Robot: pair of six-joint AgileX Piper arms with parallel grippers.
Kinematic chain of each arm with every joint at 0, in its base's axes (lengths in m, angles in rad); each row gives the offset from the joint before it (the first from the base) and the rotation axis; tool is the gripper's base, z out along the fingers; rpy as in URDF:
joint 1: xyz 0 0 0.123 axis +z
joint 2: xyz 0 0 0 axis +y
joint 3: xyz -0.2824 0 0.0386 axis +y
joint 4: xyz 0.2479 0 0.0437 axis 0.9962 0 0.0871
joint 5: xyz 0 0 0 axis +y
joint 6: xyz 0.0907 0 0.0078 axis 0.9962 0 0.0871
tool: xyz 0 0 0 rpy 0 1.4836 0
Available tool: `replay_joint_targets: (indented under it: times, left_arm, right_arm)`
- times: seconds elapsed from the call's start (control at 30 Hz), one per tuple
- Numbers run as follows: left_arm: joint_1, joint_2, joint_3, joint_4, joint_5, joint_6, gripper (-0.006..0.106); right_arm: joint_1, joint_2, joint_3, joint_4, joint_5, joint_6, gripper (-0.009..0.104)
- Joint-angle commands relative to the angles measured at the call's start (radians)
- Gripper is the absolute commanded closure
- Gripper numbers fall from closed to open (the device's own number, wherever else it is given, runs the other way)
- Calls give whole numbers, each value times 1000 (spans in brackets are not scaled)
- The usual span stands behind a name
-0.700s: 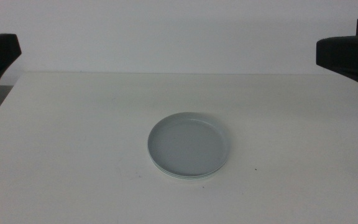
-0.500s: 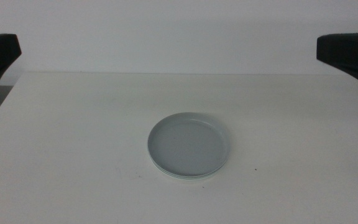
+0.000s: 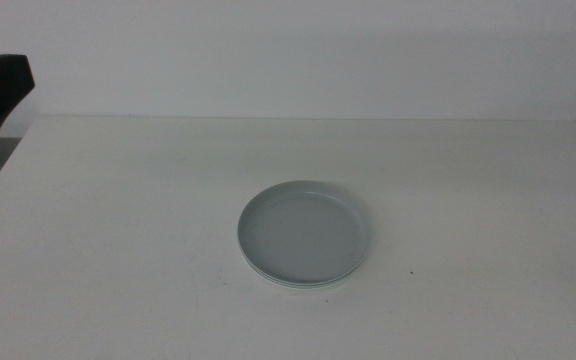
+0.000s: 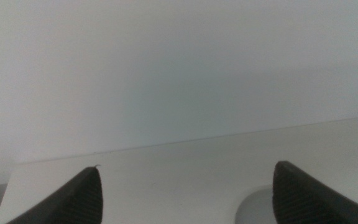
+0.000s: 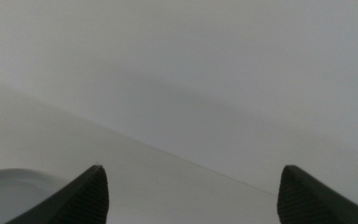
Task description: Stack the three bowls on top of each other.
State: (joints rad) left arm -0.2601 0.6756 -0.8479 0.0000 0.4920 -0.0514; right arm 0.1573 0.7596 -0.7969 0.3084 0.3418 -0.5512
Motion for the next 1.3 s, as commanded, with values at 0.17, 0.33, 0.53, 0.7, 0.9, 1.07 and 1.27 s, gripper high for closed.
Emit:
replay_joint_targets:
  times: [0.17,0.33,0.53,0.7,0.9,1.07,1.27]
  left_arm:
    - [3,-50,71,0,-90,-7,7]
    - [3,-225,290,0,-231,-7,7]
    - [27,-486,559,0,-242,-7,7]
    - [119,-676,723,-67,-242,-7,7]
    - [225,-676,847,-69,-296,-7,7]
    - [237,-676,848,-69,-280,-7,7]
    - [240,-676,848,-21,-287,-7,7]
  right_arm:
    - [-246,-216,277,-16,-87,7,4]
    - [-268,-448,504,-19,-164,9,4]
    - [-266,-673,699,-23,-155,12,4]
    - [-266,-760,770,-37,-135,12,4]
    - [-255,-760,782,-42,-134,12,4]
    - [-237,-760,797,-29,-130,12,4]
    - [-237,-760,797,24,-135,12,4]
